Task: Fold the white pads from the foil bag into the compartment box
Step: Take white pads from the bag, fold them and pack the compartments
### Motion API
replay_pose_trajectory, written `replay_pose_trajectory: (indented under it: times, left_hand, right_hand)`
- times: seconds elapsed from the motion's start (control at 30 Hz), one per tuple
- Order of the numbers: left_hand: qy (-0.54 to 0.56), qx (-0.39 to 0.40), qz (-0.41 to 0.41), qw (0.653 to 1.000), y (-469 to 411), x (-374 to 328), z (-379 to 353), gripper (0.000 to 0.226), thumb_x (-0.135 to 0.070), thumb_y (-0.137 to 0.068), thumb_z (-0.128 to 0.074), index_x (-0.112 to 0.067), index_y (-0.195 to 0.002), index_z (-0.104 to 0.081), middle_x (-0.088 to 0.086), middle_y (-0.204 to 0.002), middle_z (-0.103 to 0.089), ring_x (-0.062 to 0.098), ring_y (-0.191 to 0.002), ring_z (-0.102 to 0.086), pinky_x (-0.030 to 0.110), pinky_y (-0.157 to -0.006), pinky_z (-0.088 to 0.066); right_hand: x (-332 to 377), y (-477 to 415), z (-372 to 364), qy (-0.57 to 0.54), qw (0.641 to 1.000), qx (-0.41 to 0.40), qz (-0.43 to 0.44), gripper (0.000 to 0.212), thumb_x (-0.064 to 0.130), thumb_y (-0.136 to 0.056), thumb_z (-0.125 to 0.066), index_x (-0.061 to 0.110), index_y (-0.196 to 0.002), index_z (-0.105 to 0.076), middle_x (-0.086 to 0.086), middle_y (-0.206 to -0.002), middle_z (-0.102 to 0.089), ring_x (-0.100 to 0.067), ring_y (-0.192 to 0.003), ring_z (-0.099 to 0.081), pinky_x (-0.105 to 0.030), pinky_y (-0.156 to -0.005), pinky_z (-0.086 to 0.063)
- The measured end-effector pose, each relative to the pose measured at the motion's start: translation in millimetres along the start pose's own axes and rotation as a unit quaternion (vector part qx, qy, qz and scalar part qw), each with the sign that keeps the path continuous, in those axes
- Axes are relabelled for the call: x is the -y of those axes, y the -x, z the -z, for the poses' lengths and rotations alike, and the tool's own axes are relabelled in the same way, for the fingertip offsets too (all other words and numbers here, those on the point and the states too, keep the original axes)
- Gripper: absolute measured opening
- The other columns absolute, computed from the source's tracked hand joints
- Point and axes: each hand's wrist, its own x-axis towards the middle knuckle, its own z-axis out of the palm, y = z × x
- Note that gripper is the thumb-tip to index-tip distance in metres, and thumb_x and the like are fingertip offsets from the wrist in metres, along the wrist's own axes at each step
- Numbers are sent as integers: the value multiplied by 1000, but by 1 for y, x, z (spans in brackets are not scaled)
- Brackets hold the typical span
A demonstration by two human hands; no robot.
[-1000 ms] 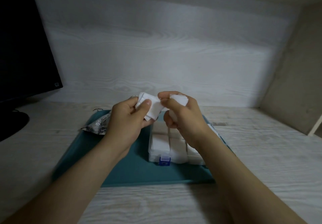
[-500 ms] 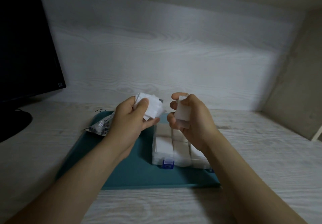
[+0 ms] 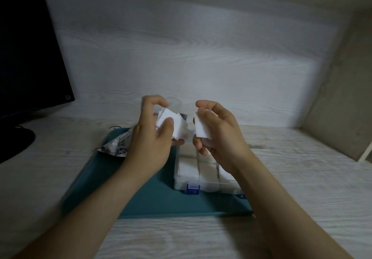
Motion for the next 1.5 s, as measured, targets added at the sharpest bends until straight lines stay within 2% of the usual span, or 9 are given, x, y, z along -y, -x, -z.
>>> replay_pose_trajectory:
  times: [0.1, 0.3, 0.4, 0.57, 0.77, 0.9, 1.07, 1.37, 1.5]
  left_hand:
    - [-4, 13, 26, 1000, 1, -3, -2, 28, -4, -109, -50, -15, -104, -75, -2, -108, -74, 20, -96, -76, 39, -72, -67]
    - [78, 79, 88, 990, 5, -18, -4, 19, -22, -106, -63, -11, -109, -78, 9, -101, -78, 25, -91, -79, 43, -76, -67]
    - [66, 67, 89, 992, 5, -17, -5, 11, -23, -99, -73, -14, -103, -78, 7, -95, -78, 23, -86, -80, 43, -75, -67]
    - [57, 7, 75, 995, 3, -10, -3, 9, -15, -97, -75, -19, -101, -81, 2, -94, -80, 23, -91, -79, 45, -77, -67]
    - [47, -44, 57, 996, 0, -11, -3, 15, -8, -95, -75, -20, -97, -82, -1, -86, -79, 13, -79, -76, 27, -64, -63]
    - [42, -83, 81, 992, -1, -10, -2, 12, -7, -94, -75, -17, -90, -80, 6, -81, -76, 8, -65, -69, 22, -57, -58]
    - [77, -66, 100, 990, -1, -8, 0, 10, -7, -96, -74, -13, -92, -81, 6, -84, -79, 13, -76, -75, 24, -63, -61]
    - [103, 21, 125, 987, -1, -3, -1, 13, -11, -99, -72, -13, -109, -81, 14, -105, -79, 27, -98, -78, 38, -78, -66]
    - [112, 41, 132, 984, -1, -3, -1, 18, -10, -97, -73, -11, -114, -80, 15, -117, -75, 27, -101, -78, 36, -77, -66]
  right_hand:
    - [-3, -1, 2, 69, 996, -24, 58, 25, 18, -100, -70, 11, -122, -59, -7, -72, -66, -24, -48, -54, -29, -42, -41]
    - [-6, -1, 1, 93, 990, -56, 92, 37, 24, -88, -85, 10, -113, -61, -6, -75, -71, -23, -48, -61, -29, -40, -43]
    - [-8, -3, 1, 80, 990, -57, 104, 34, 22, -91, -81, 6, -114, -61, -4, -77, -71, -22, -51, -63, -28, -40, -44]
    - [-11, -5, 0, 106, 989, -29, 101, 27, 29, -106, -62, 3, -113, -62, -16, -88, -71, -28, -59, -66, -30, -45, -44]
    - [-7, -3, -3, 98, 993, -34, 60, 17, 24, -108, -57, 10, -99, -64, 3, -69, -60, -12, -55, -53, -28, -52, -44]
    - [-6, -5, -1, 85, 992, -75, 60, 23, 12, -106, -52, 5, -95, -70, 7, -65, -54, -9, -50, -39, -23, -46, -32]
    - [-5, -7, 8, 54, 992, -85, 73, 15, 16, -102, -66, 10, -109, -78, 13, -63, -55, -11, -51, -35, -26, -49, -31]
    - [-11, -4, 3, 63, 993, -72, 74, 12, 13, -93, -78, 1, -97, -79, -1, -73, -70, -5, -49, -50, -18, -46, -38]
    - [-15, -5, 2, 113, 984, -95, 105, 14, 20, -88, -85, 8, -88, -80, -1, -80, -76, -10, -67, -66, -23, -57, -50]
